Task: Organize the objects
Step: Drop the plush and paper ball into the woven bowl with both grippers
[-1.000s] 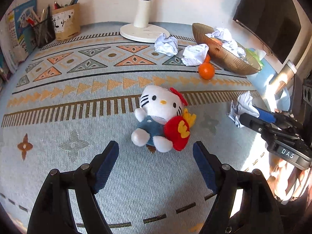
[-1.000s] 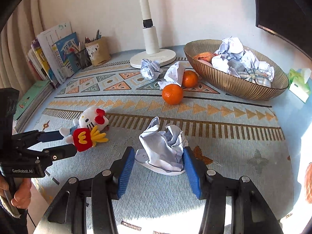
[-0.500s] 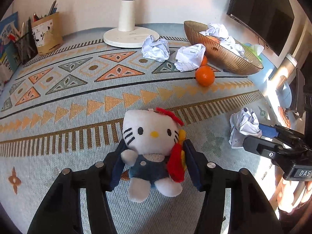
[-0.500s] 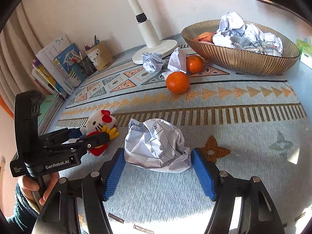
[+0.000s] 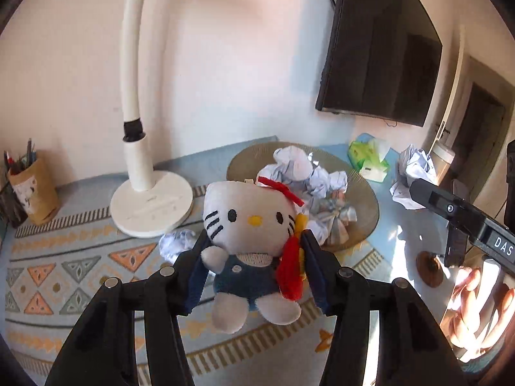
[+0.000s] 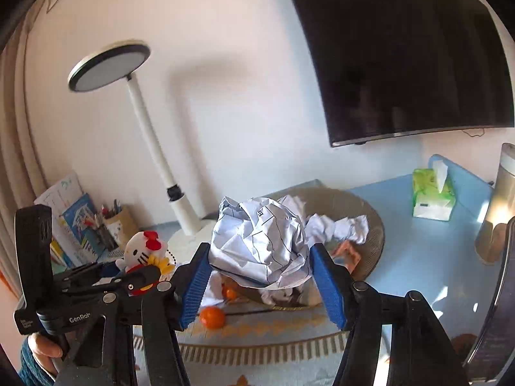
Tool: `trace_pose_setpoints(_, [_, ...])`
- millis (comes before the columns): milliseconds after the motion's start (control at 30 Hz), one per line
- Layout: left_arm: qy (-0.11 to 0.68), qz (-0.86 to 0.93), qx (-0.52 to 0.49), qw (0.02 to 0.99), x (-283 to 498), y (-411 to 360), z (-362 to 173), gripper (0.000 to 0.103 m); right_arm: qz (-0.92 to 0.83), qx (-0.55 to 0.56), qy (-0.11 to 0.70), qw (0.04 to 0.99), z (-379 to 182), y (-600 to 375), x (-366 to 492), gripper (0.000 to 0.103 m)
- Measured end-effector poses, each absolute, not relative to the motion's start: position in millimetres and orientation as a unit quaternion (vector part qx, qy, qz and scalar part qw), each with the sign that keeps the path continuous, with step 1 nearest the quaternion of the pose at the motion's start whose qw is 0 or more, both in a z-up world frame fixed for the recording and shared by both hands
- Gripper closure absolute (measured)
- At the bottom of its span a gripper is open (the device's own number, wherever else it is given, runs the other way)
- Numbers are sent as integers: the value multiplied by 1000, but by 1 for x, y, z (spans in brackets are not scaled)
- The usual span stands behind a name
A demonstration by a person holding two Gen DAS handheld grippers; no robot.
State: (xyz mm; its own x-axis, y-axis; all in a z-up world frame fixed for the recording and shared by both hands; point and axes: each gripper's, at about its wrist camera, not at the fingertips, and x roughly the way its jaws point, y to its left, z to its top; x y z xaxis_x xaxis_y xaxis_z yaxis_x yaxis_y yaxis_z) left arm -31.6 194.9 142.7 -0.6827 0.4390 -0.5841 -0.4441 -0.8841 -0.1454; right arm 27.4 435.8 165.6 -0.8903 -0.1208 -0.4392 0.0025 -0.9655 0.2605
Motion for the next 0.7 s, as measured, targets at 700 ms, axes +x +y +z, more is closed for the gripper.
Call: trace_pose_setpoints(700, [-90, 901, -346, 245, -99, 188, 130, 11, -925, 324, -196, 37, 121, 469, -9, 27])
